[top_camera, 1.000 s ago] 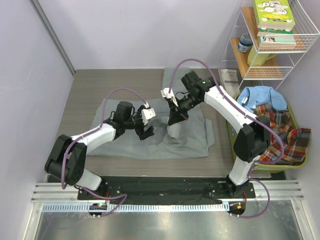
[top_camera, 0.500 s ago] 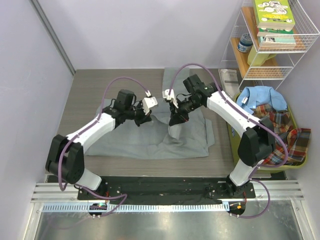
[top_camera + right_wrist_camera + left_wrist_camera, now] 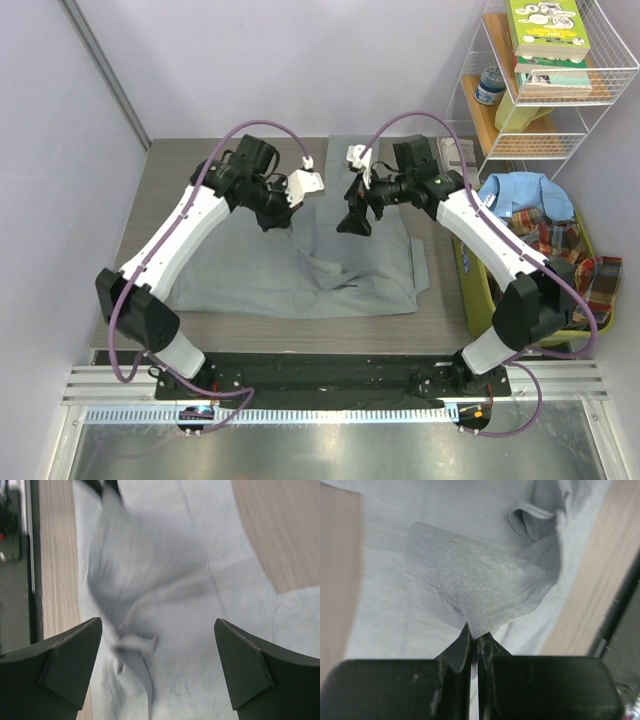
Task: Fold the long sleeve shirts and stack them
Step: Fold the shirt
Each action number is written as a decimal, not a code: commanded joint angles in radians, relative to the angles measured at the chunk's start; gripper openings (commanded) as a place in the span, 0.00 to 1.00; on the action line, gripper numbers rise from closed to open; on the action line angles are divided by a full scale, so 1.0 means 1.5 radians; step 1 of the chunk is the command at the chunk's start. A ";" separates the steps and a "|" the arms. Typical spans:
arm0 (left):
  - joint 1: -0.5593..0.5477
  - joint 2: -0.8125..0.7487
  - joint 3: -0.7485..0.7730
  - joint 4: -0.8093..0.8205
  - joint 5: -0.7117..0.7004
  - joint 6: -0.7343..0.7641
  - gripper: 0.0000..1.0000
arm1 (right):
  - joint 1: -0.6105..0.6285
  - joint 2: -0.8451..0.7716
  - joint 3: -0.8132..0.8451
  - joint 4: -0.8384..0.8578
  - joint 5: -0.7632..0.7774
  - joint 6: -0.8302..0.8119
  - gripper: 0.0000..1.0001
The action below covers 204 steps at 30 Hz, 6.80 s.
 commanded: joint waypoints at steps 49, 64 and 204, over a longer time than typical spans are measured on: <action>0.132 -0.161 -0.411 0.445 0.406 -1.420 0.00 | 0.244 -0.327 -0.313 0.276 0.197 0.303 0.82; 0.140 -0.210 -0.451 0.548 0.336 -1.533 0.00 | 0.270 -0.253 -0.305 0.325 0.267 0.282 0.65; 0.023 0.141 0.265 0.099 -0.402 -0.507 0.00 | -0.193 -0.033 -0.282 0.006 0.104 0.137 0.82</action>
